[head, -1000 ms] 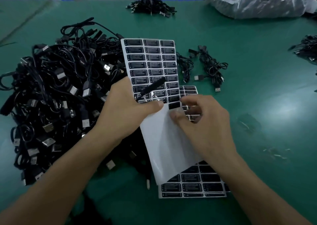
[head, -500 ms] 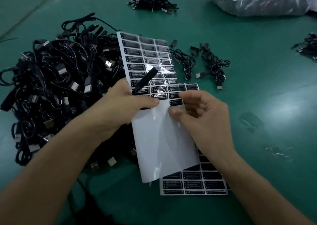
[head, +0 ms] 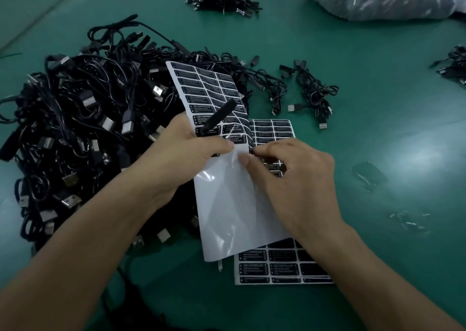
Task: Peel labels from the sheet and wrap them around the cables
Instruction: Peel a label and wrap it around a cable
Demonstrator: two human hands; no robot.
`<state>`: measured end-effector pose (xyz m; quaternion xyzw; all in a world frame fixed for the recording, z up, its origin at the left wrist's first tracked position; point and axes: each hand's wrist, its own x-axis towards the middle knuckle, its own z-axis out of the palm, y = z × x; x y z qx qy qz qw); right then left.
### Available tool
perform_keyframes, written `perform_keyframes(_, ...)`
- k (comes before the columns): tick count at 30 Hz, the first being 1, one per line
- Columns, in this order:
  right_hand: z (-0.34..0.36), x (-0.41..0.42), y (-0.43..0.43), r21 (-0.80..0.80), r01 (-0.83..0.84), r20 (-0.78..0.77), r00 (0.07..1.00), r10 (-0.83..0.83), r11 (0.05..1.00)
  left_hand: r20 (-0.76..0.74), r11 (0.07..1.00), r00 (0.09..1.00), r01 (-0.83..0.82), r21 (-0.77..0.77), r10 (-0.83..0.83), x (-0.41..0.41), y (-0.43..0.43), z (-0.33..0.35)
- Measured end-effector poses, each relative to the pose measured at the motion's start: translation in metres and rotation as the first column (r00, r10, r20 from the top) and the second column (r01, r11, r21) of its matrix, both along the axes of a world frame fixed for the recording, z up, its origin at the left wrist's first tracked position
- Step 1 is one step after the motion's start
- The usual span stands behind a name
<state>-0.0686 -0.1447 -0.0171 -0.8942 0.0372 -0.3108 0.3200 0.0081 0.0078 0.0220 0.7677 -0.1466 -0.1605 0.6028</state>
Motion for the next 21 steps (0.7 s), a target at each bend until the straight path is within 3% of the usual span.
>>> perform_keyframes(10, -0.001, 0.002, -0.005, -0.062, -0.066, -0.013, 0.998, 0.066, 0.996, 0.04, 0.998, 0.999, -0.009, 0.063, 0.006, 0.0, -0.001, 0.003)
perform_keyframes(12, -0.001, 0.002, -0.005, 0.043, -0.076, -0.028, 0.997, 0.077, 0.996, 0.033, 0.998, 0.999, 0.002, 0.059, -0.004, 0.001, 0.0, 0.002)
perform_keyframes(15, 0.001, 0.004, -0.009, 0.348, -0.075, -0.09, 0.99, 0.113, 0.934, 0.009, 0.999, 1.0, 0.003, 0.037, -0.003, 0.001, 0.002, 0.002)
perform_keyframes(17, 0.003, 0.005, -0.013, 0.438, -0.043, -0.13, 0.985, 0.111, 0.898, 0.002, 1.0, 1.0, 0.019, 0.018, -0.019, 0.002, 0.004, 0.0)
perform_keyframes(19, 0.006, 0.008, -0.02, 0.603, 0.042, -0.174, 0.981, 0.08, 0.797, -0.007, 0.999, 0.999, 0.037, -0.018, -0.037, 0.002, 0.005, 0.001)
perform_keyframes(21, 0.011, 0.009, -0.031, 0.849, 0.078, -0.144, 0.986, 0.087, 0.523, -0.01, 1.0, 1.0, 0.023, -0.021, -0.023, 0.003, 0.005, -0.001)
